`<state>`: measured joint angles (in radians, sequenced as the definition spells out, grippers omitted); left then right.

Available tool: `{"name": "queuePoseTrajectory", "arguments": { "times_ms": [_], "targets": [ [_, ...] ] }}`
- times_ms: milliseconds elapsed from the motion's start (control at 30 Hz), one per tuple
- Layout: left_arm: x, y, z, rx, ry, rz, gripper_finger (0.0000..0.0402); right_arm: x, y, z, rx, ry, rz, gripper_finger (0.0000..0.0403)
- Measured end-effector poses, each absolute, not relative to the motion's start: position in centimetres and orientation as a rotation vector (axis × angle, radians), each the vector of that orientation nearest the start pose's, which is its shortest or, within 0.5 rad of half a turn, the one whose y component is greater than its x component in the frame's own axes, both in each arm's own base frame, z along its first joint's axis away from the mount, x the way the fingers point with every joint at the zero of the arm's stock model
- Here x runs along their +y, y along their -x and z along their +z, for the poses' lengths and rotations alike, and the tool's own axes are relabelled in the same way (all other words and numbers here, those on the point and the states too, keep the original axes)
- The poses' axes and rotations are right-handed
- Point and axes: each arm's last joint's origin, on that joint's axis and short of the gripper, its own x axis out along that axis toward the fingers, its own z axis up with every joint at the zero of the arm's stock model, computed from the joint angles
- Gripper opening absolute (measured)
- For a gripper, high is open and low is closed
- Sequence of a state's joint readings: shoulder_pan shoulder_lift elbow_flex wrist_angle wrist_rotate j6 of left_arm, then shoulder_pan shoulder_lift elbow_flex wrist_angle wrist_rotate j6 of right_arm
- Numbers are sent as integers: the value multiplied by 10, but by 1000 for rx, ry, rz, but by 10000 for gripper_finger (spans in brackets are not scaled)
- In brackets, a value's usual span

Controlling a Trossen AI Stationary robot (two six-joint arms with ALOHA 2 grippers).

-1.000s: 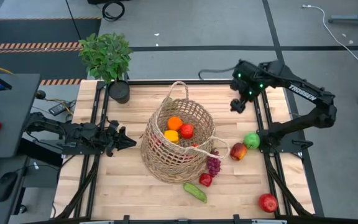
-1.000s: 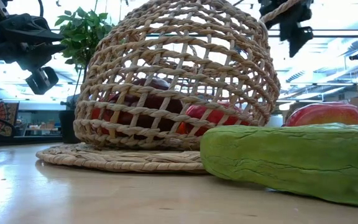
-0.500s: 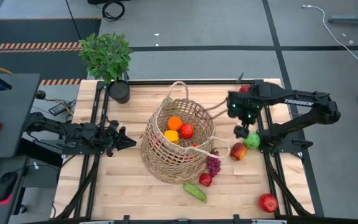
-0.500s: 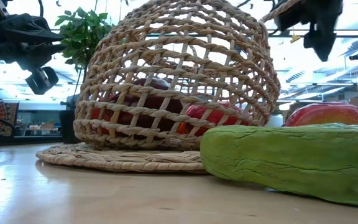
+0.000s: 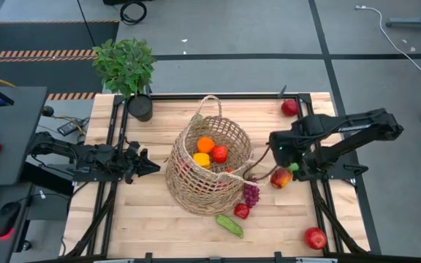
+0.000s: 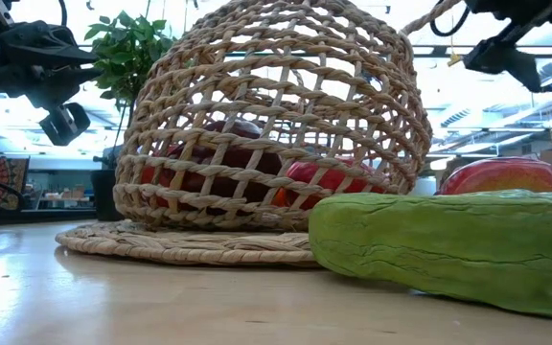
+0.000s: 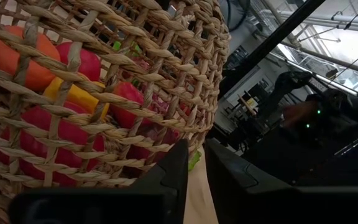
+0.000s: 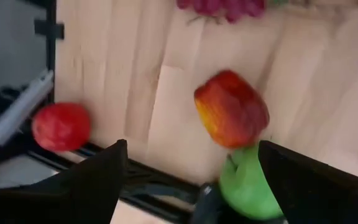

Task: Build produce basket
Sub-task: Put the red apple into the brown basket

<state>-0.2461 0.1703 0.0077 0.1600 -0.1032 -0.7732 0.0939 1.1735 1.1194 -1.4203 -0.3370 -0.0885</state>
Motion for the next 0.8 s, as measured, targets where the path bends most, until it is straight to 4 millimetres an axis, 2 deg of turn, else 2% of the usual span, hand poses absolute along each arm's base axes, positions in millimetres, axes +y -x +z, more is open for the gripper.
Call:
{"name": "queuePoseTrajectory", "arguments": {
  "times_ms": [167,267,433,567,800],
  "targets": [
    [-23,-105,167,58,771,-135,56,34,-181,293,1429,63,520,363],
    [-23,-105,167,58,771,-135,56,36,-179,292,1433,208,513,363],
    [-23,-105,168,57,771,-135,61,40,-175,307,1326,382,530,359],
    [-23,-105,168,58,771,-135,59,55,-169,311,1258,522,654,356],
    [-23,-105,168,57,771,-135,58,75,-162,305,1294,593,750,356]
  ]
}}
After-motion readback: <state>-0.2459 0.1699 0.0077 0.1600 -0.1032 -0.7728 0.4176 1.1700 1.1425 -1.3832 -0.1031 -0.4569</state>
